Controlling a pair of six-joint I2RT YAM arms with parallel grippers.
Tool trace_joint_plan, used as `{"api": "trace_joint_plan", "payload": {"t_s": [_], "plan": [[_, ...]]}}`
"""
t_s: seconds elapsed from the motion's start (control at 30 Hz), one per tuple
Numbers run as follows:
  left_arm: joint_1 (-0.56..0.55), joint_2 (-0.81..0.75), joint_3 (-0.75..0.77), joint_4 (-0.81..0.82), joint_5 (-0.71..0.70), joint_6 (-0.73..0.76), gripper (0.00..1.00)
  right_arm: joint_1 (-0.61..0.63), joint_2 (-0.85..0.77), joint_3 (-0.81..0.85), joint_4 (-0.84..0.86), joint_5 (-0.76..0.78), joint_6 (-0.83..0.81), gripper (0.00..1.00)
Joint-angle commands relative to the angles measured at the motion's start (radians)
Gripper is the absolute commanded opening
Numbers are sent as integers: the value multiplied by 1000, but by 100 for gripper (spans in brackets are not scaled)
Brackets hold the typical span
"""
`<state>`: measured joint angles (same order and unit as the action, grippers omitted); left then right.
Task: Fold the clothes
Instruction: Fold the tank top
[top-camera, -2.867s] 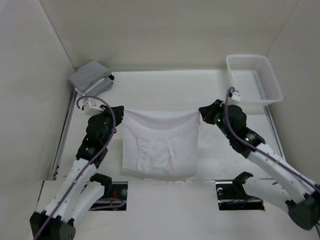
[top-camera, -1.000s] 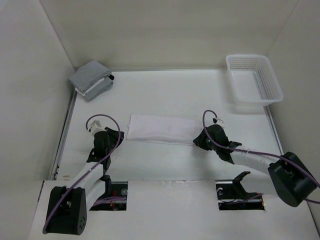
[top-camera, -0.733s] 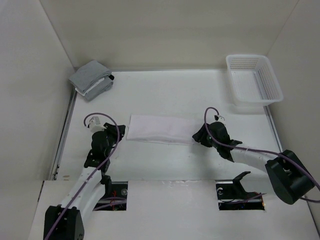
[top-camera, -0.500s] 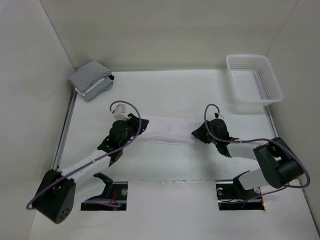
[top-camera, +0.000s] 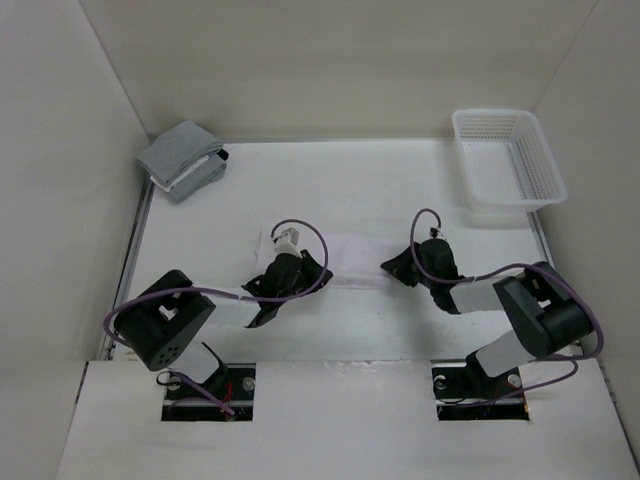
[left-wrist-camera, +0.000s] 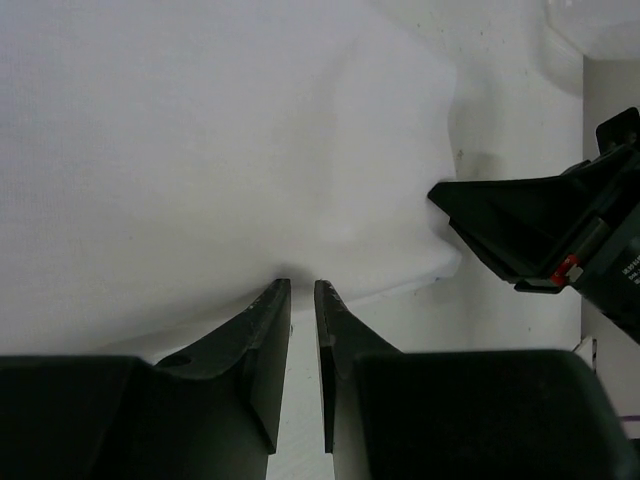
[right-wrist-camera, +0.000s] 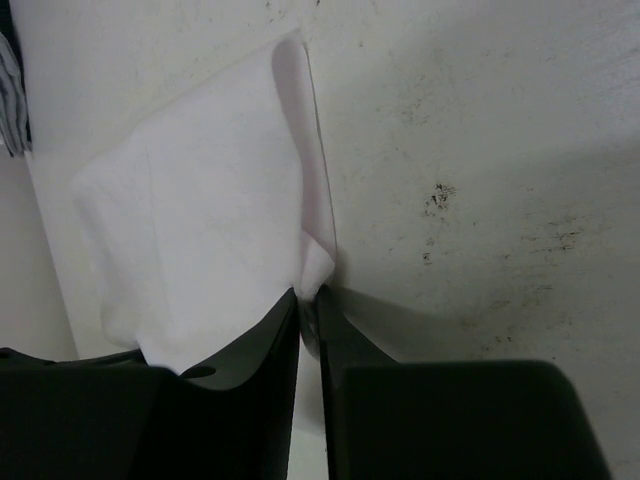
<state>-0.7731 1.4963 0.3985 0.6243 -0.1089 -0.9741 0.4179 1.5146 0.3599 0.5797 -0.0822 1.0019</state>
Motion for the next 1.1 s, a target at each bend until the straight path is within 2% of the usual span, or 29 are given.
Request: {"api": "trace_joint_plan", "payload": {"t_s": [0.0, 0.23, 0.37, 0.5, 0.6, 0.7, 0.8, 0.93, 1.07], "plan": [[-1, -19, -32, 95, 11, -35, 15, -9, 18, -7, 71, -2, 3, 16], [-27, -85, -125, 77, 18, -97, 15, -14, 39, -4, 75, -1, 0, 17], [-31, -137, -148, 58, 28, -117, 15, -14, 19, 2, 75, 7, -2, 6], [-18, -312, -167, 28, 20, -97, 16, -9, -115, -27, 54, 51, -35, 1], [14, -431, -155, -79, 3, -72, 18, -11, -266, -15, -96, 99, -84, 1], [67, -524, -148, -185, -28, -40, 21, 2, -390, 81, -272, 166, -175, 1], [142, -606, -158, -250, -17, -25, 21, 86, -410, 222, -401, 242, -279, 1], [221, -705, -171, -313, 24, -12, 22, 205, -302, 423, -536, 303, -400, 2], [290, -794, -190, -363, 61, -5, 22, 330, -113, 629, -645, 331, -474, 2]]}}
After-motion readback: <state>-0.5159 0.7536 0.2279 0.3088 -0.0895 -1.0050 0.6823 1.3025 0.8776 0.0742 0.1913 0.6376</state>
